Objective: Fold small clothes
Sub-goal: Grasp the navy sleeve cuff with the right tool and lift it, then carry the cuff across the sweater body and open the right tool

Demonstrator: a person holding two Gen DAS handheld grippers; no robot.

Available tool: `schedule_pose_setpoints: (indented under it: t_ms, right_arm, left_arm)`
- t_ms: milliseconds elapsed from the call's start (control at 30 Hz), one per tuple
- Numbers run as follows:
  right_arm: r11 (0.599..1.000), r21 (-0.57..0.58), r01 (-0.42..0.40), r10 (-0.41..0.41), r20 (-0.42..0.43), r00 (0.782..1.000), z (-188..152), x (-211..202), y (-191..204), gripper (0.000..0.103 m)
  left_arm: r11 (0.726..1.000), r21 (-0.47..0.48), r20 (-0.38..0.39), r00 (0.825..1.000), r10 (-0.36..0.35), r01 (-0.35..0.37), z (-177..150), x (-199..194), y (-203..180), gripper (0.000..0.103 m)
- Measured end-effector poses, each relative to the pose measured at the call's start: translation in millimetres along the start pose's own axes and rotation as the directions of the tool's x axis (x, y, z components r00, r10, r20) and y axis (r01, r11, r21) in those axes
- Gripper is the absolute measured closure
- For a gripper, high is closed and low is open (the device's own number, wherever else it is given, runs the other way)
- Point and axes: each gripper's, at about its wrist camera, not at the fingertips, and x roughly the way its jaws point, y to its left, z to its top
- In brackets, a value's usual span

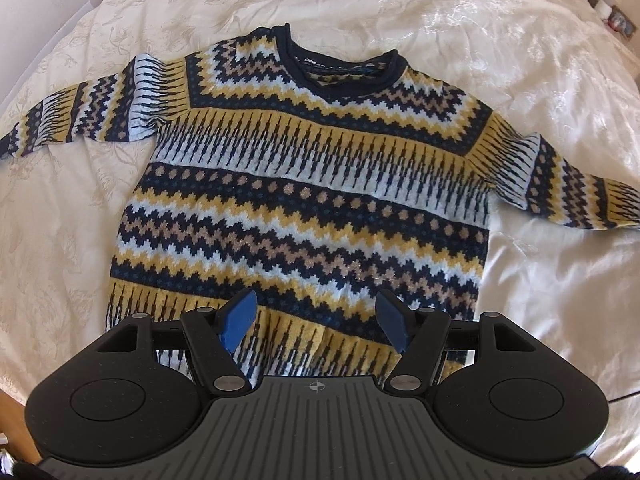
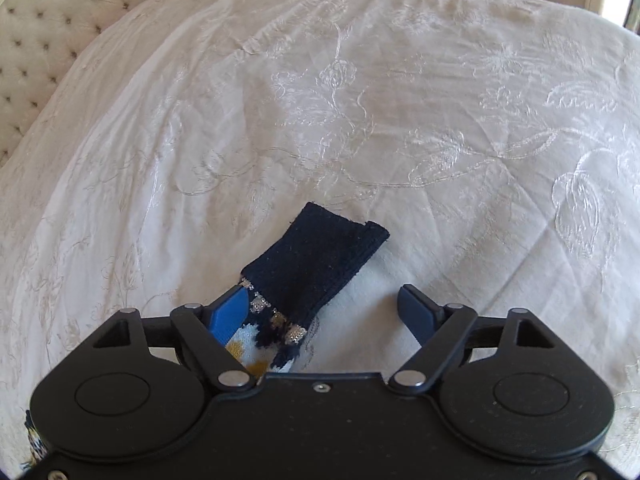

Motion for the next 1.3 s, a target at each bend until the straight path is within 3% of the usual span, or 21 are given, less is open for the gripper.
schedule_pose_setpoints:
  t_ms: [67,100,133,200,433,733,967,1300]
  right_arm:
    - [1.0,0.014,-0.024,0.023,0.005,1.0,-0.3,0.5,-3.2,0.042]
    - [0.999,0.022,-0.036,0.035,0.006,0.999,0.1,0.7,-4.7,0.055]
    - [0.998,0.03,-0.049,0.049,0.006,0.999,0.4,1.4,-5.9,0.074]
    - [0.997,0.034,-0.069,0.069,0.014,0.998,-0.9,-0.7,-6.4,0.088]
    - [0.991,-0.088,-0.103,0.113,0.116,0.987,-12.0,-42.1,27.8,0.091]
    - [0.928,-0.305,-0.212,0.275,0.181,0.944,-57.2,-106.6,136.4,0.091]
    - [0.844,-0.443,-0.303,0.394,0.13,0.91,-128.8,-116.9,248.9,0.091]
    - [0.703,-0.573,-0.421,0.485,-0.046,0.874,-266.3,-56.9,390.9,0.092]
  left_arm:
    - [1.0,0.011,-0.003,1.0,-0.003,0.003,0.3,1.2,-3.1,0.038]
    - [1.0,0.018,-0.003,1.0,-0.005,0.005,0.5,1.7,-4.7,0.038]
    - [1.0,0.025,-0.003,1.0,-0.007,0.007,0.5,2.2,-5.8,0.038]
    - [0.999,0.037,0.0,1.0,-0.012,0.012,0.7,2.6,-7.4,0.038]
    - [0.999,0.041,0.03,0.999,-0.034,0.032,0.7,-1.1,7.8,0.038]
    - [0.997,0.048,0.066,0.996,-0.067,0.064,-2.3,5.3,55.9,0.038]
    - [0.993,0.075,0.078,0.993,-0.094,0.088,-1.0,9.9,118.0,0.038]
    - [0.999,0.026,0.107,0.994,-0.032,0.03,19.5,21.6,217.6,0.038]
